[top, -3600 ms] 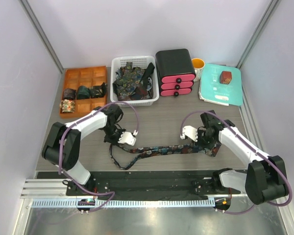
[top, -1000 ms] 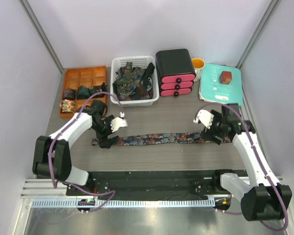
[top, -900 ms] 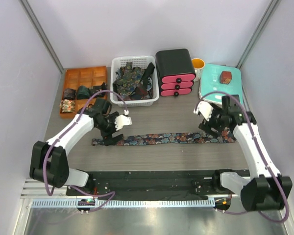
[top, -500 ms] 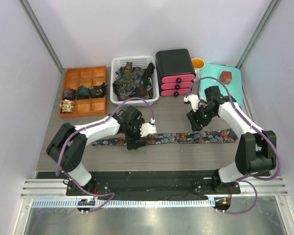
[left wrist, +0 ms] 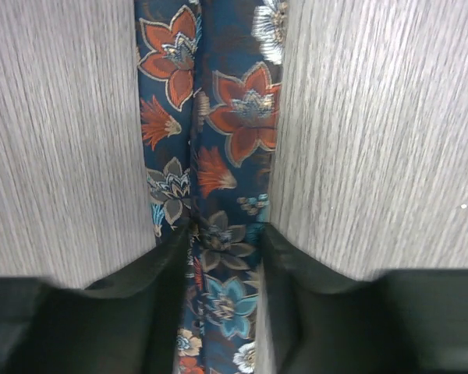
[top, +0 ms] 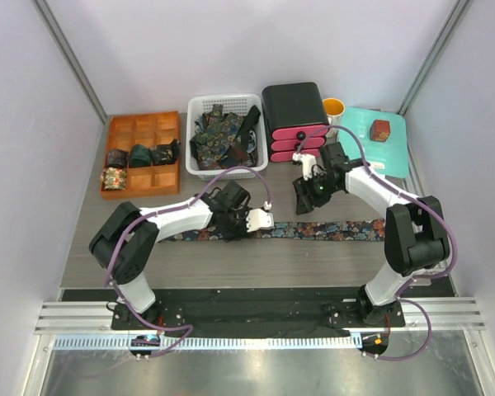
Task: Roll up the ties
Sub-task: Flatten out the tie at the center of the board.
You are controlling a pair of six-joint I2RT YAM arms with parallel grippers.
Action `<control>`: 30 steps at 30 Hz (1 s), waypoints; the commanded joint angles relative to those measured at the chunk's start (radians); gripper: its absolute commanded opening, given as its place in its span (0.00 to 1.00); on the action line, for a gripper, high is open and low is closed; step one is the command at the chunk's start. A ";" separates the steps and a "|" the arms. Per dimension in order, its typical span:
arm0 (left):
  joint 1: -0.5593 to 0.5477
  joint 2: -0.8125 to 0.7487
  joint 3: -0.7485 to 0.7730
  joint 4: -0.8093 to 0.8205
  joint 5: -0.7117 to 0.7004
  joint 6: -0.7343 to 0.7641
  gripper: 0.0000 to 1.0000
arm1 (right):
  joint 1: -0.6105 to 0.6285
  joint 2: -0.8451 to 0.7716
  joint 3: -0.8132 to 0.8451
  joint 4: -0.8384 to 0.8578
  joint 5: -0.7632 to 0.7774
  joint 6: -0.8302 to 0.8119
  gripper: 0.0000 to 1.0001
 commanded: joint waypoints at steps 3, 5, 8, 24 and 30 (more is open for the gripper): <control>0.002 0.006 0.015 -0.007 0.024 0.004 0.33 | 0.052 0.038 0.020 0.125 -0.062 0.116 0.51; 0.007 -0.011 0.017 -0.027 0.056 0.007 0.34 | 0.062 0.047 0.020 0.130 -0.061 0.108 0.51; 0.007 -0.041 0.021 -0.039 0.085 0.004 0.41 | 0.077 0.067 0.031 0.157 -0.057 0.125 0.51; 0.007 -0.055 0.044 -0.030 0.059 0.018 0.22 | 0.237 0.226 0.106 0.345 -0.050 0.305 0.43; 0.007 -0.074 0.003 0.066 -0.019 0.016 0.16 | 0.249 0.257 0.096 0.345 -0.065 0.305 0.36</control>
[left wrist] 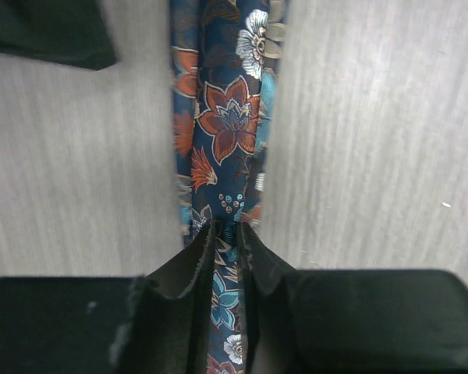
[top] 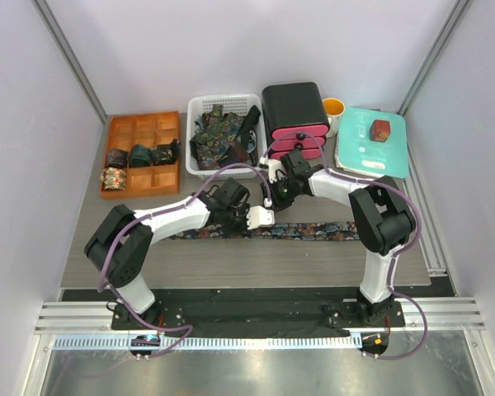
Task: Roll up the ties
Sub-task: Flatten out the tie at the center of the board.
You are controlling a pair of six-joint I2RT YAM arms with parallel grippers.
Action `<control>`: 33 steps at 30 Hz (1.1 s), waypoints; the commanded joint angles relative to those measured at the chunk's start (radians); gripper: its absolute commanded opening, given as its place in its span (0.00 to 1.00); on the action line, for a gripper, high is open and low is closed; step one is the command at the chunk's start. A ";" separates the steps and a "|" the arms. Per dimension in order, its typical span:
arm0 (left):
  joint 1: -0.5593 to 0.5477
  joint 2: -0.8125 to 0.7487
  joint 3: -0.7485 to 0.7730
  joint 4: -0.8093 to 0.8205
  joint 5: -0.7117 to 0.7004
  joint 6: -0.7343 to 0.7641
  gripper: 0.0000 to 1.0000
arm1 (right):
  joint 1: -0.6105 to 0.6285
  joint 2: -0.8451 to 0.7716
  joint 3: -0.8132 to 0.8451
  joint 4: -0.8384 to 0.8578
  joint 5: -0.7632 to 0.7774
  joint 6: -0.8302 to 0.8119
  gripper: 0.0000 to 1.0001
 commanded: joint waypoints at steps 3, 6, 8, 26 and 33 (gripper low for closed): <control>0.006 -0.019 -0.042 0.136 -0.089 0.018 0.14 | 0.011 0.005 0.020 0.031 -0.024 0.014 0.34; 0.005 -0.008 -0.061 0.136 -0.083 0.021 0.13 | 0.011 -0.004 0.025 0.023 -0.033 0.011 0.33; 0.005 -0.008 -0.073 0.144 -0.091 0.021 0.14 | 0.011 -0.010 0.023 0.014 -0.036 0.006 0.33; 0.518 -0.598 -0.107 -0.377 0.331 0.039 1.00 | 0.019 -0.303 -0.011 -0.098 -0.015 -0.265 0.52; 0.876 -0.640 -0.179 -0.532 0.437 0.331 1.00 | 0.172 -0.194 0.106 -0.141 0.137 -0.431 0.62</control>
